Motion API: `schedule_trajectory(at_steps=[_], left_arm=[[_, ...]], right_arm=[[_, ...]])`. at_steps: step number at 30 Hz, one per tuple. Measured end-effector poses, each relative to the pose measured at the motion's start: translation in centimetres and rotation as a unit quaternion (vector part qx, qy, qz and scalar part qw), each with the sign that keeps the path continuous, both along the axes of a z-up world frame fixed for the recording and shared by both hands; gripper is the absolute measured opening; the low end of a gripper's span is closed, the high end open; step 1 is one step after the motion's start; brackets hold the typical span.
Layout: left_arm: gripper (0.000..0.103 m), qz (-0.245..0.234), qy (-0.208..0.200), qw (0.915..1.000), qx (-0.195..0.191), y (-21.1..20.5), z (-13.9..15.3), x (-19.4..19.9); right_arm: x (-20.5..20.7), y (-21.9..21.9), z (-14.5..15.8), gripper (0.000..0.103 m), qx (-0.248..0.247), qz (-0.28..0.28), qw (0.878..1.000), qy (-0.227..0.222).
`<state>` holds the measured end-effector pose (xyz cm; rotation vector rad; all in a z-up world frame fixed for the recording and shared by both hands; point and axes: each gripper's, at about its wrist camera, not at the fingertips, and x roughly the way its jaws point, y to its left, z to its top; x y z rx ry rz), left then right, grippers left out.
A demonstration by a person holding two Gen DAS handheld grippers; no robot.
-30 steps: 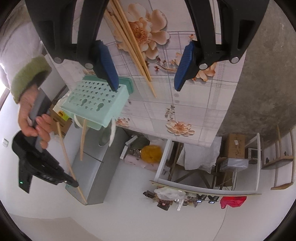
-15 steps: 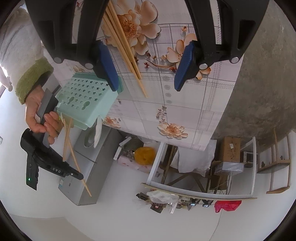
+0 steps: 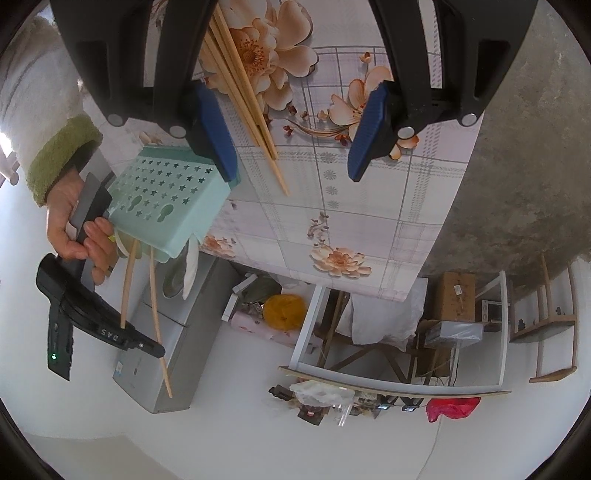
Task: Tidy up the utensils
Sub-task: 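Carry the chopstick with the right gripper into the green holder and open it, then move the open right gripper back to the chopstick pile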
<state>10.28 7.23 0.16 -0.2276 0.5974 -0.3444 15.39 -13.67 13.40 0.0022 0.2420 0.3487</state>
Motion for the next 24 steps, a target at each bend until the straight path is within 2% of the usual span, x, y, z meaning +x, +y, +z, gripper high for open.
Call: schedule_trajectory(at_steps=[4,9,11,13,15,17,24], left_arm=[[0.06,0.001,-0.001,1.0,-0.001,-0.1,0.1,-0.2],[0.06,-0.008,0.002,1.0,-0.004,-0.5,0.0,-0.1],[0.06,-0.012,0.003,0.9999,-0.006,-0.7,0.0,-0.1],[0.06,-0.017,0.004,0.9998,-0.007,-0.9,0.0,0.0],[0.06,-0.02,0.006,0.9997,-0.008,-1.1,0.1,0.0],[0.06,-0.024,0.008,0.9996,-0.009,-1.4,0.1,0.0],[0.06,-0.029,0.01,0.9995,-0.003,-1.9,0.1,-0.3]], right_arm=[[-1.4,-0.2,-0.5,0.005,-0.017,0.003,1.0,0.002],[-4.6,-1.2,-1.9,0.006,-0.067,-0.012,0.997,0.026],[-5.6,-1.6,-2.6,0.014,-0.079,-0.018,0.996,0.044],[-6.6,-2.1,-3.5,0.033,-0.085,-0.027,0.994,0.068],[-7.3,-2.4,-4.3,0.041,-0.09,-0.034,0.992,0.086],[-7.7,-2.2,-4.8,0.043,-0.098,-0.04,0.99,0.093],[-7.2,0.2,-5.9,0.046,-0.181,-0.082,0.976,0.094]])
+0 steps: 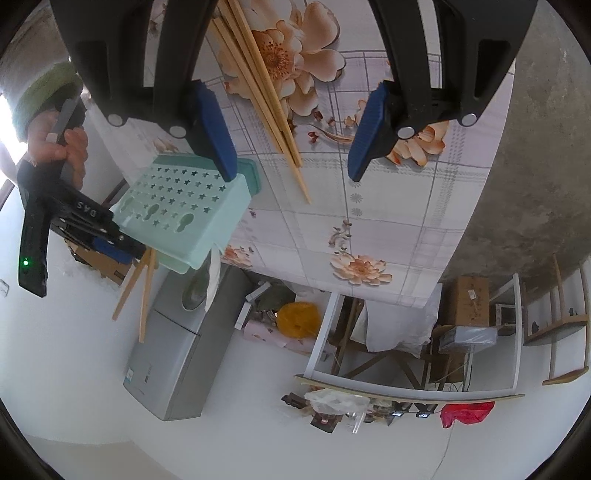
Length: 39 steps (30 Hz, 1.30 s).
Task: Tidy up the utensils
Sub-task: 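Move the open right gripper back to the chopstick pile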
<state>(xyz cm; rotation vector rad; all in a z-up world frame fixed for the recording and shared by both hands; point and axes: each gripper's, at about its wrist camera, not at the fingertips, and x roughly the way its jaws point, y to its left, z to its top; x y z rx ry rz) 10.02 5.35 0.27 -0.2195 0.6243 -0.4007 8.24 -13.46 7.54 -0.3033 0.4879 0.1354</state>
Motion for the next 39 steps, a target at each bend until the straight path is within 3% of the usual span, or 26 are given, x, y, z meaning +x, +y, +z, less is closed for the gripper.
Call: schedule_trajectory(at_steps=[2,7,10,14,17,19,24,29,33,36,39], left_arm=[[0.06,0.001,0.001,1.0,0.0,0.0,0.0,0.0],[0.06,0.003,0.006,1.0,0.003,0.0,-0.2,0.1],[0.06,0.003,0.009,1.0,0.001,0.0,-0.4,0.4],[0.06,0.001,0.013,0.9999,0.0,0.1,-0.7,0.8],[0.06,0.0,0.015,0.9999,-0.002,0.1,-0.8,0.9],[0.06,0.0,0.015,0.9999,-0.003,0.1,-0.8,0.8],[0.06,0.002,0.011,0.9999,-0.003,0.2,-0.6,0.8],[0.06,0.001,0.002,1.0,-0.003,0.4,-0.1,0.3],[0.06,-0.004,-0.004,1.0,-0.003,0.3,0.3,-0.5],[0.06,-0.006,-0.004,1.0,-0.002,0.5,0.2,-0.9],[0.06,-0.006,0.003,1.0,-0.002,0.8,-0.1,-0.9]], right_arm=[[0.4,0.2,-0.1,0.045,-0.017,-0.021,1.0,-0.003],[-0.1,-0.9,-0.3,0.011,-0.023,-0.073,0.997,-0.01],[-1.3,-2.4,0.0,0.005,-0.012,-0.103,0.994,-0.015],[-2.9,-4.6,0.1,0.005,0.007,-0.134,0.991,-0.004],[-3.8,-5.9,0.3,0.019,0.021,-0.162,0.987,0.003],[-4.8,-6.8,0.7,0.039,0.043,-0.173,0.984,-0.003],[-7.1,-7.6,3.0,0.052,0.122,-0.141,0.981,-0.048],[-3.1,-5.5,4.3,0.052,0.145,-0.095,0.985,-0.017],[3.2,-3.6,3.6,0.024,0.161,-0.069,0.983,0.06],[6.9,-2.8,2.3,0.013,0.15,-0.064,0.98,0.11],[7.0,-2.6,2.0,0.005,0.124,-0.067,0.983,0.113]])
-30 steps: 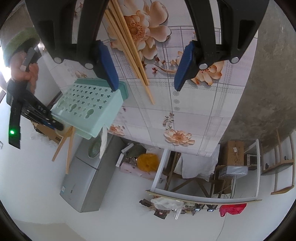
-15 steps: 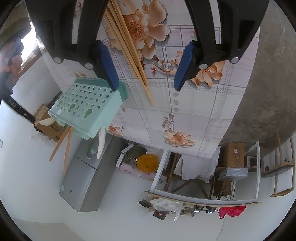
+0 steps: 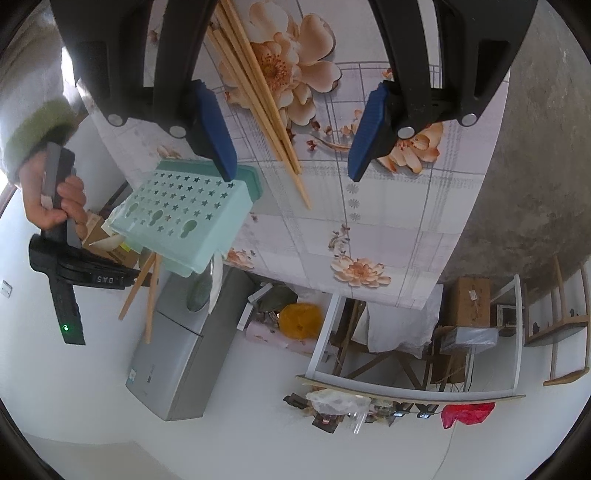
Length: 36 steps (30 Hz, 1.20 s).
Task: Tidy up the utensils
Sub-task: 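Move the open right gripper back to the chopstick pile, then grasp a wooden chopstick with the right gripper while the left reaches the pile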
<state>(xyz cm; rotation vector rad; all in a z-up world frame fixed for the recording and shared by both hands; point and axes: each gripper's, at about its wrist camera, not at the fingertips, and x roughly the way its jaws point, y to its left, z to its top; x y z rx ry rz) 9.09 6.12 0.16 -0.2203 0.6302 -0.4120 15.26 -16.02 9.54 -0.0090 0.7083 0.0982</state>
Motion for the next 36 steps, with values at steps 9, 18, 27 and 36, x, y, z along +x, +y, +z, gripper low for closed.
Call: schedule_trajectory(at_steps=[9,18,27,36], left_arm=[[0.061,0.008,0.022,0.9997,-0.004,0.9,-1.2,0.8],[0.061,0.009,0.04,0.9988,0.025,0.3,-1.3,0.0],[0.061,-0.028,0.08,0.9924,0.089,-2.2,-3.6,-1.7],[0.061,-0.052,0.079,0.9873,0.128,-3.7,-4.8,-3.2]], right_arm=[[-4.9,-4.4,1.1,0.004,-0.001,-0.078,0.997,-0.026],[-11.9,-5.1,2.8,0.007,0.074,-0.077,0.991,-0.084],[-15.4,0.6,-7.6,0.018,0.191,-0.001,0.976,0.1],[-14.4,7.6,-14.0,0.02,0.178,0.057,0.963,0.193]])
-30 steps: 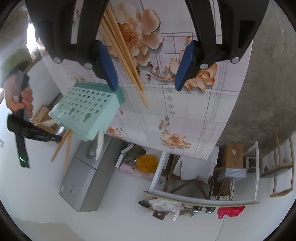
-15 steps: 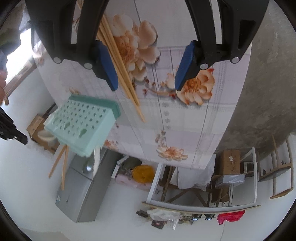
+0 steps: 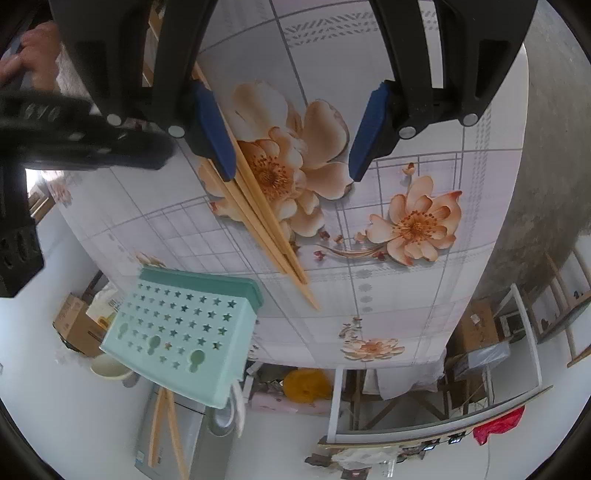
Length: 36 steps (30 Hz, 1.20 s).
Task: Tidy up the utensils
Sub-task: 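Grasp a wooden chopstick with the right gripper while the left reaches the pile, then regrip the chopstick with the right gripper while the left grasps another chopstick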
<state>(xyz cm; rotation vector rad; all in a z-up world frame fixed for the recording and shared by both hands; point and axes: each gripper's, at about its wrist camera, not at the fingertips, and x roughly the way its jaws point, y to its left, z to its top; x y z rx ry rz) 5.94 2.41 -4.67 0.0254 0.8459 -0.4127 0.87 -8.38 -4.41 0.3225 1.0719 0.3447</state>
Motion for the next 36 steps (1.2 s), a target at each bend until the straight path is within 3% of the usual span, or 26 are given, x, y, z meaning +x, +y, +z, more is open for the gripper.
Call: schedule_trajectory(at_steps=[5,9,17,24,29,36], left_arm=[[0.05,-0.014,-0.001,0.9999,-0.004,-0.3,0.1,-0.4],[0.044,-0.031,0.004,0.9995,-0.005,-0.7,-0.1,-0.4],[0.033,-0.053,0.012,0.9985,0.002,-1.6,-0.8,0.5],[0.025,-0.066,0.009,0.9977,0.012,-2.4,-1.2,1.2],[0.011,-0.058,0.011,0.9981,0.017,-2.1,-1.2,1.8],[0.007,-0.044,0.03,0.9982,0.027,-0.7,-0.9,1.4]], right_arm=[[0.3,1.5,-0.3,0.015,-0.019,0.011,1.0,-0.008],[0.4,2.3,-0.6,0.005,-0.051,0.007,0.999,-0.015],[0.1,2.0,-0.6,0.004,-0.105,-0.007,0.994,-0.035],[-0.4,-0.8,-0.5,0.004,-0.094,-0.045,0.994,-0.024],[-0.9,-2.0,-0.4,0.004,-0.088,-0.056,0.994,-0.018],[-2.1,-3.4,-0.1,0.004,-0.082,-0.055,0.995,0.002]])
